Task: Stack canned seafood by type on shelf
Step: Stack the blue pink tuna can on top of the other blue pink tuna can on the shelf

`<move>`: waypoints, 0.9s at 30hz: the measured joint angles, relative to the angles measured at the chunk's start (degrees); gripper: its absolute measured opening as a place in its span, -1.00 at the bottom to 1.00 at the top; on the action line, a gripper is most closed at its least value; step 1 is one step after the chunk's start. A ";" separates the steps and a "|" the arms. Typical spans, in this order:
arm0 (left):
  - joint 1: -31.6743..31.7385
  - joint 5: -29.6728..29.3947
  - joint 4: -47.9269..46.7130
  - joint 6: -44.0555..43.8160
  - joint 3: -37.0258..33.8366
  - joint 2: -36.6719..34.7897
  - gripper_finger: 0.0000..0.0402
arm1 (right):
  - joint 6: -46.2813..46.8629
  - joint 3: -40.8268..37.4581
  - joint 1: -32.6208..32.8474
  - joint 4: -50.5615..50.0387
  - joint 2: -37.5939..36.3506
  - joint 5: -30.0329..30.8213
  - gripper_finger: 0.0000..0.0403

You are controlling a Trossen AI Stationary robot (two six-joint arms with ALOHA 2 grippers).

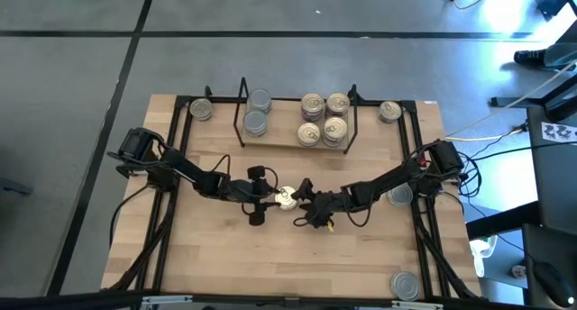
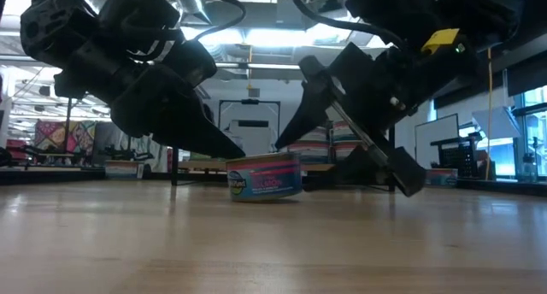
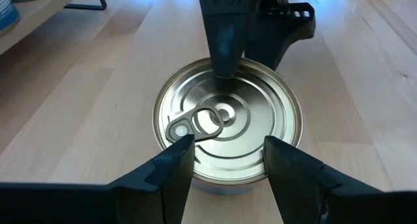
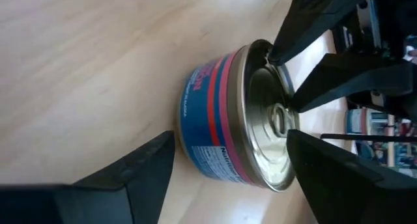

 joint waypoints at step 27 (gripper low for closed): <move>-0.50 -0.21 0.02 0.42 -0.07 0.00 -0.08 | -11.23 0.06 0.02 1.46 1.20 -0.63 0.46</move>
